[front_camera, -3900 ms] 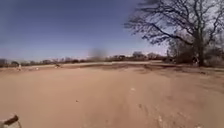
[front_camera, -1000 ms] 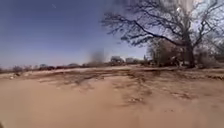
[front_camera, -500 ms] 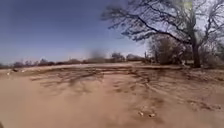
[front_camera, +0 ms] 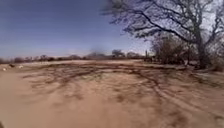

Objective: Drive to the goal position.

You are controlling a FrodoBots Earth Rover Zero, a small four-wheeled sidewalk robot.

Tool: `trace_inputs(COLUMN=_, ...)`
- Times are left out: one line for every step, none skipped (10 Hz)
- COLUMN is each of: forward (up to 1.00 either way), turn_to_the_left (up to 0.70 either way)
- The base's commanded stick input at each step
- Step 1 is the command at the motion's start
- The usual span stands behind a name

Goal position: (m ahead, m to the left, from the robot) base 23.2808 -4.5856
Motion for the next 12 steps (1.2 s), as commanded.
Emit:
trace_inputs(forward=1.0, turn_to_the_left=0.0)
trace_inputs(forward=1.0, turn_to_the_left=0.0)
trace_inputs(forward=1.0, turn_to_the_left=0.0)
trace_inputs(forward=1.0, turn_to_the_left=0.0)
trace_inputs(forward=1.0, turn_to_the_left=0.0)
trace_inputs(forward=1.0, turn_to_the_left=0.0)
trace_inputs(forward=1.0, turn_to_the_left=0.0)
trace_inputs(forward=1.0, turn_to_the_left=0.0)
trace_inputs(forward=1.0, turn_to_the_left=0.0)
trace_inputs(forward=1.0, turn_to_the_left=0.0)
trace_inputs(forward=1.0, turn_to_the_left=0.0)
trace_inputs(forward=1.0, turn_to_the_left=0.0)
